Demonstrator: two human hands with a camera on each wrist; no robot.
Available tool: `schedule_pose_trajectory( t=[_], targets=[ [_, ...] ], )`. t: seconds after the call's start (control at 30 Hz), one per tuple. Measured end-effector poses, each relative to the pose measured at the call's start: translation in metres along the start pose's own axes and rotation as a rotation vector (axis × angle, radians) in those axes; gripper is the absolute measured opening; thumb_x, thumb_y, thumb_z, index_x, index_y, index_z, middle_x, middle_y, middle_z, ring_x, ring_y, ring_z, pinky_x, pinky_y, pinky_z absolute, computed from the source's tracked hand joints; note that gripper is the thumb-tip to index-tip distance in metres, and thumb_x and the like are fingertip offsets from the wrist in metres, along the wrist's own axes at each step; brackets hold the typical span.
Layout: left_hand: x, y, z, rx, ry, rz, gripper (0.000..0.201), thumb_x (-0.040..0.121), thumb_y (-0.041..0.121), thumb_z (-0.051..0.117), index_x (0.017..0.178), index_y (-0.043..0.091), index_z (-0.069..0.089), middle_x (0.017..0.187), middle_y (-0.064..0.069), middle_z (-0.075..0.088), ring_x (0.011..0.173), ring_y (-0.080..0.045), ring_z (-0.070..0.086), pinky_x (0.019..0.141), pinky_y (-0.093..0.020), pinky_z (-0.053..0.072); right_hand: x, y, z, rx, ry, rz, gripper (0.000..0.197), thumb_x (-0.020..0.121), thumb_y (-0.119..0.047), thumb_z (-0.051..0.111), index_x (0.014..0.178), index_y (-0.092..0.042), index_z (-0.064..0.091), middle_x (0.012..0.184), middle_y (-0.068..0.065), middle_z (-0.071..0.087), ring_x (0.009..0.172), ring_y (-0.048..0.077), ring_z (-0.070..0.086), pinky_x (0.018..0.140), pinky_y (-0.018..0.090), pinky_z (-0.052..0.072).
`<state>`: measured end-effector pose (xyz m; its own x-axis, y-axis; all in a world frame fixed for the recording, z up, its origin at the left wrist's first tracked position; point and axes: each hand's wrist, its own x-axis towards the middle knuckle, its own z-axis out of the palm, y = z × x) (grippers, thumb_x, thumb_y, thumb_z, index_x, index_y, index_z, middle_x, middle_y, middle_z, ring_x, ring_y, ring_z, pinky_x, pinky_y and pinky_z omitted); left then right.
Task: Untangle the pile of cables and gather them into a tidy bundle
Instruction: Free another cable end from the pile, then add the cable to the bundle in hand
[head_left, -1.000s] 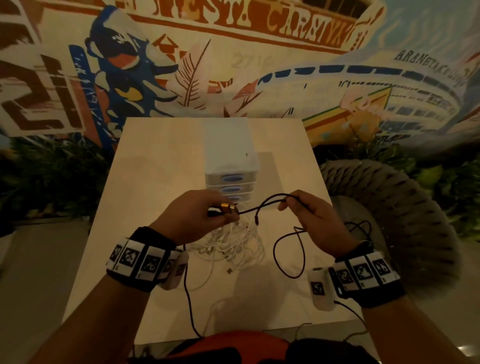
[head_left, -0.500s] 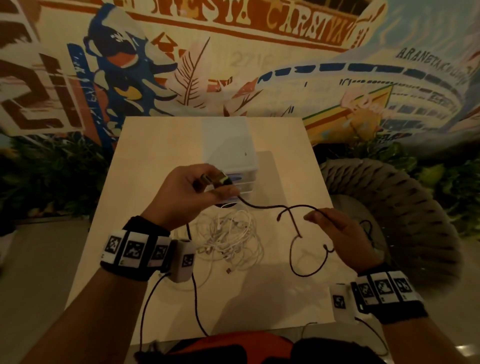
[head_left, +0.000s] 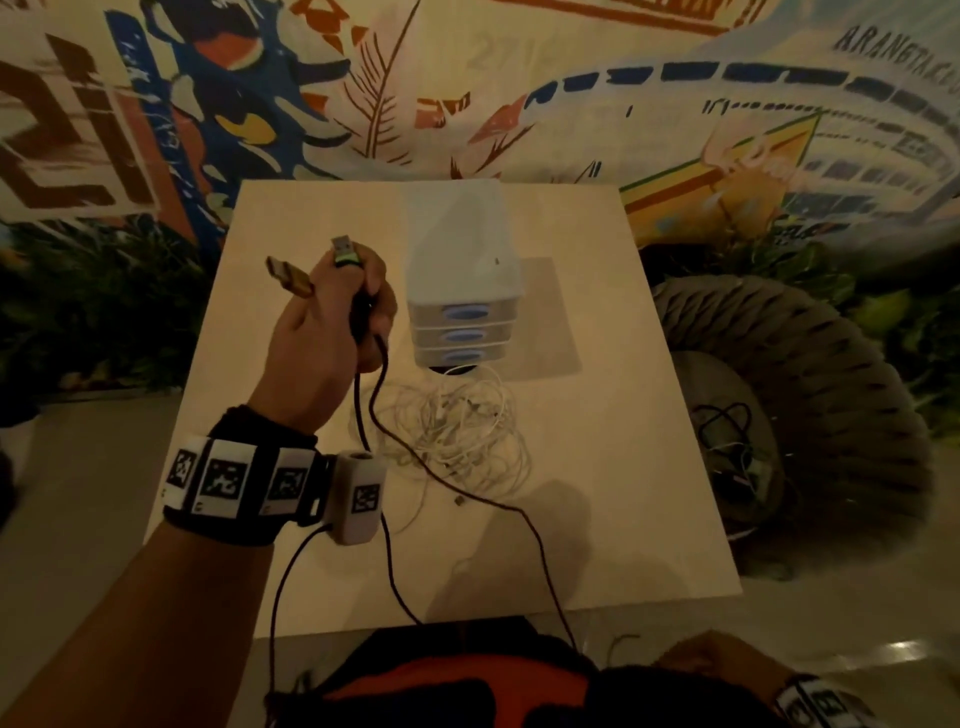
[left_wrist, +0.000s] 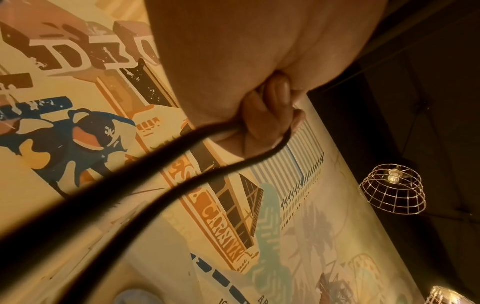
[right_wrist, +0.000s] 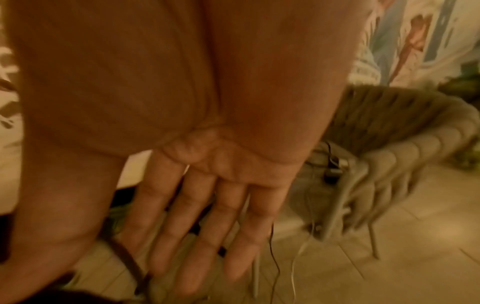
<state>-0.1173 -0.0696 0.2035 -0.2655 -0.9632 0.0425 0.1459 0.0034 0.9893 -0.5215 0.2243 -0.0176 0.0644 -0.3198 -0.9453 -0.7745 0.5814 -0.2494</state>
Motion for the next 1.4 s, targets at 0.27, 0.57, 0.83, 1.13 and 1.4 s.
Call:
schedule_pose_trajectory(
  t=[0.27, 0.57, 0.83, 1.13, 1.4],
  targets=[
    [-0.014, -0.004, 0.015, -0.045, -0.207, -0.072, 0.022, 0.098, 0.015, 0.029, 0.084, 0.014, 0.046, 0.057, 0.002, 0.031, 0.048, -0.018, 0.011, 0.045, -0.030, 0.013, -0.035, -0.086, -0.041, -0.195, 0.333, -0.270, 0.027, 0.085, -0.060, 0.068, 0.108, -0.046, 0.066, 0.097, -0.018, 0.069, 0.089, -0.001, 0.066, 0.078, 0.014, 0.052],
    [-0.019, -0.003, 0.048, 0.015, -0.254, -0.079, 0.021, 0.110, 0.011, 0.033, 0.114, 0.004, 0.052, 0.063, 0.001, 0.036, 0.050, -0.010, 0.028, 0.045, -0.025, 0.024, -0.076, -0.321, -0.058, 0.237, 0.314, -0.958, 0.032, 0.093, -0.040, 0.069, 0.123, -0.041, 0.059, 0.115, -0.014, 0.070, 0.109, 0.001, 0.065, 0.099, 0.024, 0.051],
    [-0.023, -0.018, 0.018, 0.385, -0.110, -0.083, 0.048, 0.110, 0.040, 0.030, 0.086, 0.011, 0.060, 0.078, -0.009, 0.075, 0.054, -0.016, 0.048, 0.059, -0.029, 0.044, -0.052, -0.341, -0.018, 0.257, 0.185, -0.893, 0.033, 0.107, -0.043, 0.037, 0.081, -0.029, 0.053, 0.070, -0.004, 0.049, 0.063, 0.013, 0.045, 0.070, 0.032, 0.042],
    [-0.033, -0.022, 0.018, 0.424, -0.254, -0.204, 0.077, 0.104, 0.054, 0.030, 0.072, -0.010, 0.058, 0.054, -0.017, 0.061, 0.052, -0.031, 0.061, 0.062, -0.037, 0.051, -0.087, -0.320, -0.071, 0.151, 0.777, -1.080, 0.043, 0.091, -0.050, 0.065, 0.129, -0.030, 0.061, 0.112, -0.015, 0.069, 0.103, 0.006, 0.067, 0.088, 0.031, 0.054],
    [-0.034, -0.024, 0.040, 0.359, -0.244, -0.200, 0.036, 0.101, 0.020, 0.041, 0.074, -0.002, 0.051, 0.052, -0.011, 0.044, 0.041, -0.022, 0.041, 0.046, -0.032, 0.035, -0.130, -0.365, -0.096, -0.128, 1.052, -1.266, 0.034, 0.089, -0.036, 0.076, 0.122, -0.031, 0.069, 0.107, -0.003, 0.061, 0.104, 0.011, 0.057, 0.092, 0.024, 0.045]
  ],
)
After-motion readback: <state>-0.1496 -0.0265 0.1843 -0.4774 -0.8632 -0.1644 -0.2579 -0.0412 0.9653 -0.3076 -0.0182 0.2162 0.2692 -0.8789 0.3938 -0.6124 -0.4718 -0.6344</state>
